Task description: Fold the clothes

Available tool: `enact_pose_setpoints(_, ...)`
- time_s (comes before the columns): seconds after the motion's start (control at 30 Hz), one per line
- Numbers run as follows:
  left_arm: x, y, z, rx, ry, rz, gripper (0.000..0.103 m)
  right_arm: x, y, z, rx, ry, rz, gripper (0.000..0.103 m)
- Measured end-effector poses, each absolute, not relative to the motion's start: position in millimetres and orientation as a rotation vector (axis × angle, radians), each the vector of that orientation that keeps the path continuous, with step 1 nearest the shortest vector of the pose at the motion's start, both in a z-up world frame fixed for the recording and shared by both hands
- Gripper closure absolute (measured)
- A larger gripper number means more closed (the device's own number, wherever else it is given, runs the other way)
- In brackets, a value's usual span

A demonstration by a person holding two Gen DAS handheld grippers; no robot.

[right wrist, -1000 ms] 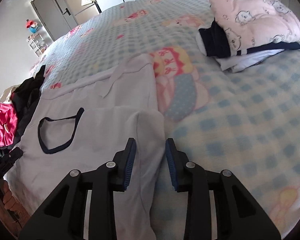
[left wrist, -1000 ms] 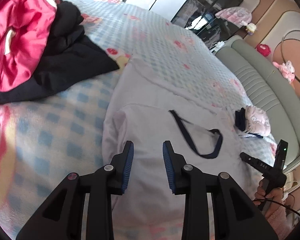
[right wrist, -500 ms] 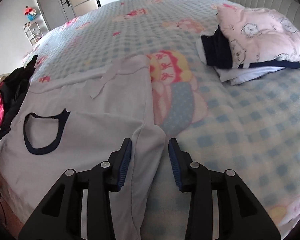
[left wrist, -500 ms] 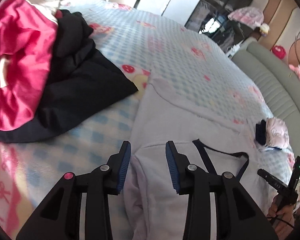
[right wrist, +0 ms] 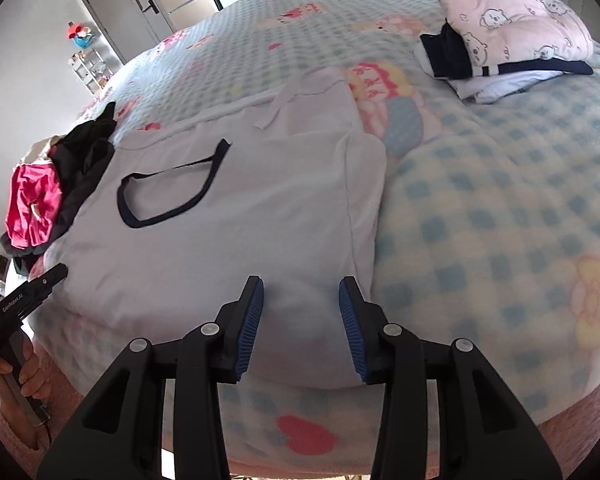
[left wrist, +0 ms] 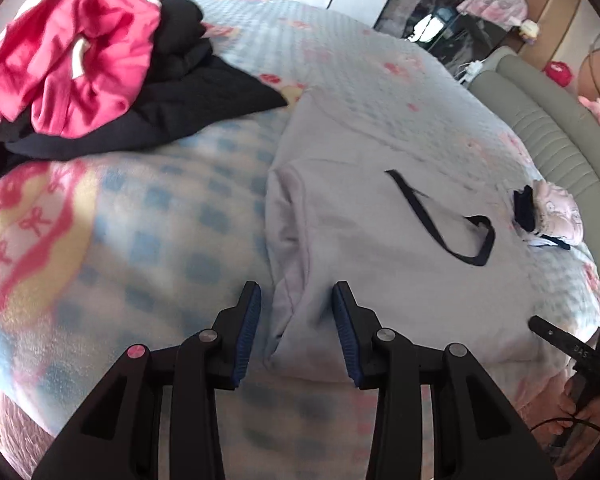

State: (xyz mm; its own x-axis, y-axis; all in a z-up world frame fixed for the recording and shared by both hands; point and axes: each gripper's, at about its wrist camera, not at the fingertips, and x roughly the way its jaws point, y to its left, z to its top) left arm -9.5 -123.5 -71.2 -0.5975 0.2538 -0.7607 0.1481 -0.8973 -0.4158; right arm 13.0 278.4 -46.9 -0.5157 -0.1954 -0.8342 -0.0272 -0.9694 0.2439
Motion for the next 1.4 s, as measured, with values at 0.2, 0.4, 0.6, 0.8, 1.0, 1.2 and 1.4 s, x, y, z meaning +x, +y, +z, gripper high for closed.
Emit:
enact_pose_setpoints(0.2, 2.9, -132.1, -76.6, -1.336, -0.888, 2.536, 0.052, 31.9, 301.2, -49.0, 1.511, -0.509, -2.554, 0.047)
enact_pose_setpoints(0.4, -5.0, -125.1, -80.7, -1.352, -0.891, 2.523, 0.074, 28.6, 295.6, -70.3, 1.536, -0.545, -2.497, 0.051)
enact_pose_setpoints(0.6, 0.9, -126.3, -82.2, -1.406, -0.844, 2.553, 0.080, 28.8, 288.2, -66.0, 1.527, -0.450, -2.508, 0.073)
enact_pose_setpoints(0.8, 4.1, -134.8, -77.3, -1.404, -0.863, 2.519, 0.076, 26.8, 306.3, -60.3, 1.534, -0.549, -2.466, 0.066)
enact_pose_setpoints(1.0, -28.2, -139.6, -40.0, -1.319, -0.667, 2.587, 0.074, 9.6, 324.2, -8.0, 1.395, -0.460, -2.517, 0.057)
enact_pose_setpoints(1.2, -111.2, -139.5, -28.9, -1.311, -0.648, 2.551, 0.063, -61.2, 323.3, 14.9, 1.380, -0.419, -2.519, 0.052)
enact_pose_setpoints(1.4, -203.4, -131.1, -37.2, -1.398, -0.560, 2.529, 0.051, -140.1, 315.7, 7.3, 1.453, -0.347, -2.468, 0.052)
